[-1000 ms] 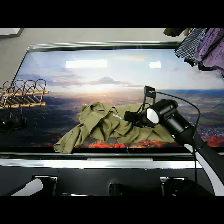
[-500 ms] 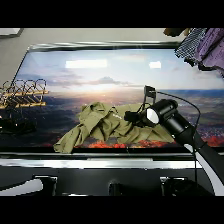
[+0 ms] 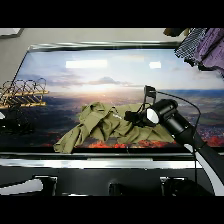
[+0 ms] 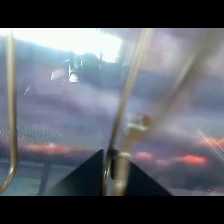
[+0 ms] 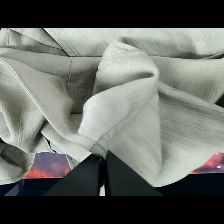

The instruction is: Fold the clothes and pants, and hang the long-sleeved shirts on hangers.

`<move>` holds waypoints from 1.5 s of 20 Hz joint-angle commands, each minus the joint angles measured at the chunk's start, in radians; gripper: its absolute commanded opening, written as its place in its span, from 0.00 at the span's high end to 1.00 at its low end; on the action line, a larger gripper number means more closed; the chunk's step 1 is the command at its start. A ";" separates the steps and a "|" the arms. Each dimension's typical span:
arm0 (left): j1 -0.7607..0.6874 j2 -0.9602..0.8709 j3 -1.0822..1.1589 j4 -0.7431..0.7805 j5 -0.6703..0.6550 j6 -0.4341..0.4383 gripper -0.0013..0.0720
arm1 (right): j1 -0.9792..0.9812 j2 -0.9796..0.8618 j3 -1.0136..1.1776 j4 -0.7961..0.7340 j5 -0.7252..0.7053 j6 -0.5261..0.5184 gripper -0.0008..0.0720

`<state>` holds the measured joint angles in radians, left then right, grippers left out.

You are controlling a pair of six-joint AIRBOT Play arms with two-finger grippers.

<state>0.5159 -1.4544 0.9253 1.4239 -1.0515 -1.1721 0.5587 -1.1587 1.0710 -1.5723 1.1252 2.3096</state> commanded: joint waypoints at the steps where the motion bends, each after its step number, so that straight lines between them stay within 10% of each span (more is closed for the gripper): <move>1: -0.001 -0.003 0.020 -0.003 -0.016 -0.008 0.95 | 0.000 -0.001 0.000 -0.003 -0.002 0.002 0.96; 16: -0.174 0.244 0.378 -0.097 -0.185 -0.017 0.96 | 0.000 0.000 0.000 -0.034 0.002 0.000 0.96; 30: -0.802 0.716 -0.113 -0.096 -0.449 0.035 0.96 | 0.000 -0.002 0.000 -0.185 0.002 0.081 0.96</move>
<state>-0.1780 -0.8013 0.8898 1.3632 -1.4326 -1.1362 0.5587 -1.1599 1.0710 -1.7050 1.1275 2.3550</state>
